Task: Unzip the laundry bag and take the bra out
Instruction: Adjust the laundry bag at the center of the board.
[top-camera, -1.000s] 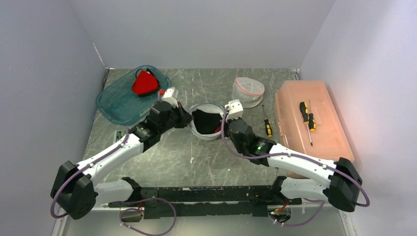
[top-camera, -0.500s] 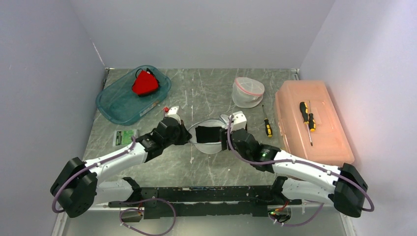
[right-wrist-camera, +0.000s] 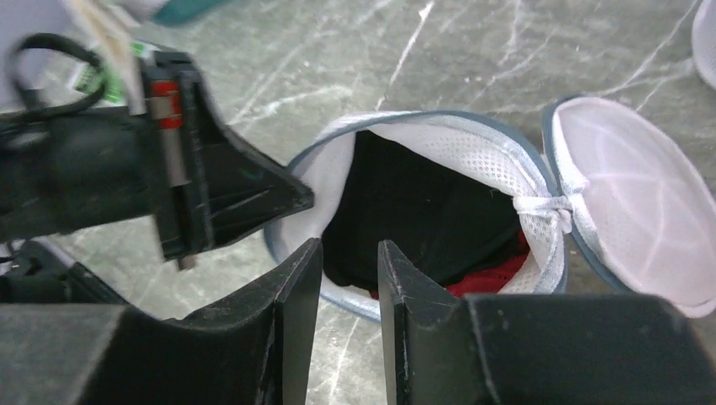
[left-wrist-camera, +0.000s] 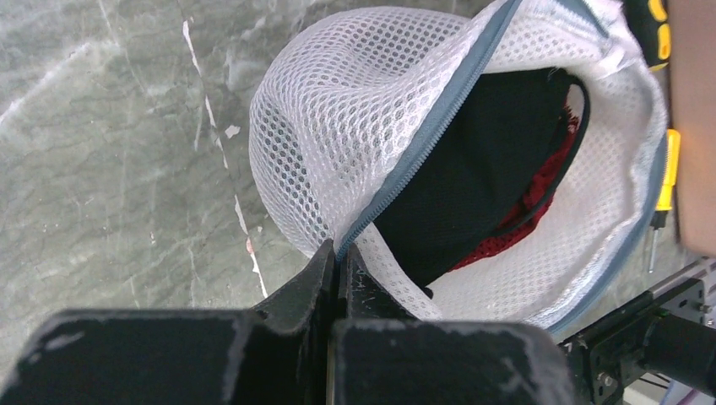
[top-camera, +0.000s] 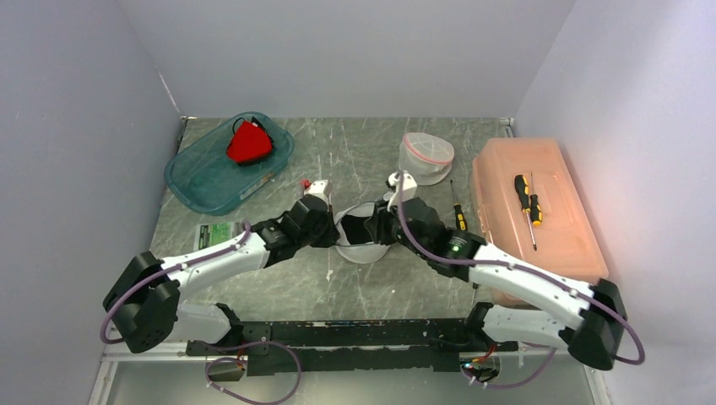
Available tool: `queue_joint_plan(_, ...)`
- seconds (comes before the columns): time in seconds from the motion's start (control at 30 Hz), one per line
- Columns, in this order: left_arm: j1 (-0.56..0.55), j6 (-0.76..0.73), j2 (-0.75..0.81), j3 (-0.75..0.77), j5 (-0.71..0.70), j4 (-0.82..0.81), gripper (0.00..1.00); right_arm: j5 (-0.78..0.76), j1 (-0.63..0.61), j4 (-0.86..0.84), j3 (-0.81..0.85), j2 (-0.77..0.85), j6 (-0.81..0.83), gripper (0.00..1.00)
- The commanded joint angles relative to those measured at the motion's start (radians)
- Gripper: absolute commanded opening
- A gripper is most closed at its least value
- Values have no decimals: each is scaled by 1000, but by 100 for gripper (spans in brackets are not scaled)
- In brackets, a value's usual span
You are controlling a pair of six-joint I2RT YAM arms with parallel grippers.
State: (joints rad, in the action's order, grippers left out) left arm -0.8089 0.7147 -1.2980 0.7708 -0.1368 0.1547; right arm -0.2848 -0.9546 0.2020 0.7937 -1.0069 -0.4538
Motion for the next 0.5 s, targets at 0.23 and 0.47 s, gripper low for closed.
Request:
queue_joint_plan(0.23,-29,-16,10,10,-22,58,3,145,53,-50,-96,-143,-21,33)
queue_joint_plan(0.47,-28,5,16,25,17,76,7,239,36,-40,-196,-72,34,31)
